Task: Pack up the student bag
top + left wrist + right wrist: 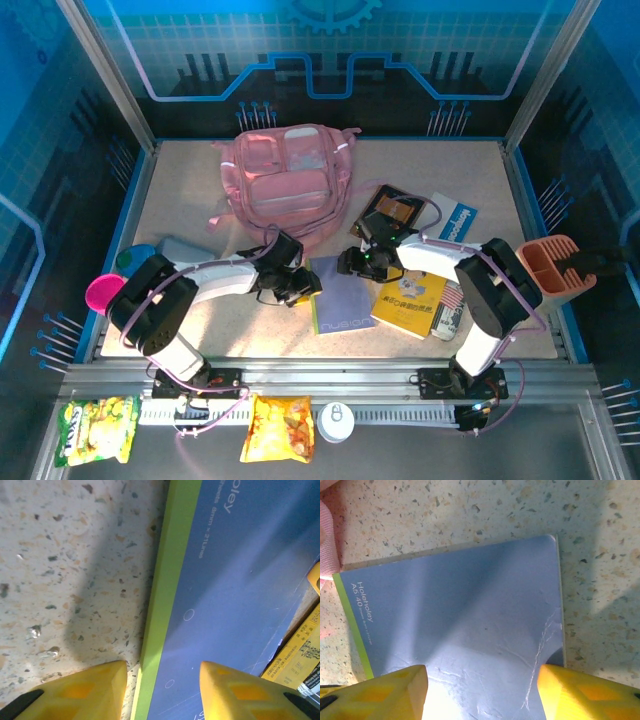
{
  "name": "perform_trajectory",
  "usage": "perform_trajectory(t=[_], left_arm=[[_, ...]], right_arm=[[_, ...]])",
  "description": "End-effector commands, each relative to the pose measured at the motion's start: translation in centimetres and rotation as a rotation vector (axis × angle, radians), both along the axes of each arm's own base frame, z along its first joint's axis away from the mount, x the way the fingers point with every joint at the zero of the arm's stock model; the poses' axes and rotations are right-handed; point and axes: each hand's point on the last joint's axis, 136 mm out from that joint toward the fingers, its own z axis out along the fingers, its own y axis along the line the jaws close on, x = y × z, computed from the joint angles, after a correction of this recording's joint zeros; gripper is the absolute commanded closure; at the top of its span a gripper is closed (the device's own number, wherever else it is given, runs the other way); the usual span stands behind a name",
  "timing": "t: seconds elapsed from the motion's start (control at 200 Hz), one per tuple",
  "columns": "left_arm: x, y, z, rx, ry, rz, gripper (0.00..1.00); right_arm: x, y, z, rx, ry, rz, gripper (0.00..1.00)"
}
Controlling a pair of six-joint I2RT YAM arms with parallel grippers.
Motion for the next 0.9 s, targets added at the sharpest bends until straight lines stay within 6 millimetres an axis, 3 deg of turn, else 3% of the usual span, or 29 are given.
perform_trajectory(t=[0.0,0.08,0.33,0.505,0.6,0.895], left_arm=[[0.0,-1.4,0.3,-0.040,-0.003,-0.047,0.56],[0.1,-1.8,0.6,-0.058,-0.016,-0.059,0.62],[0.5,-2.6,1.6,-0.110,-0.050,-0.071,0.64],[0.3,-5.1,5.7,-0.306,-0.181,-0.165,0.69],[-0.2,-5.6,7.1,-0.331,-0.233,-0.209,0.70],[0.2,-5.6,7.1,-0.326,-0.268,-0.190,0.73]], right_arm=[[-1.6,-0.4,-1.9,-0.015,0.088,0.014,0.38],[-1.9,-0.4,-2.2,-0.017,0.102,0.014,0.38],[-2.8,-1.1,-3.1,-0.008,0.140,0.011,0.39],[-3.9,-2.0,-3.3,-0.002,0.171,-0.001,0.39],[-4.1,-2.4,-3.1,0.006,0.174,-0.008,0.39],[-4.7,-2.3,-3.4,0.035,0.199,-0.017,0.40]])
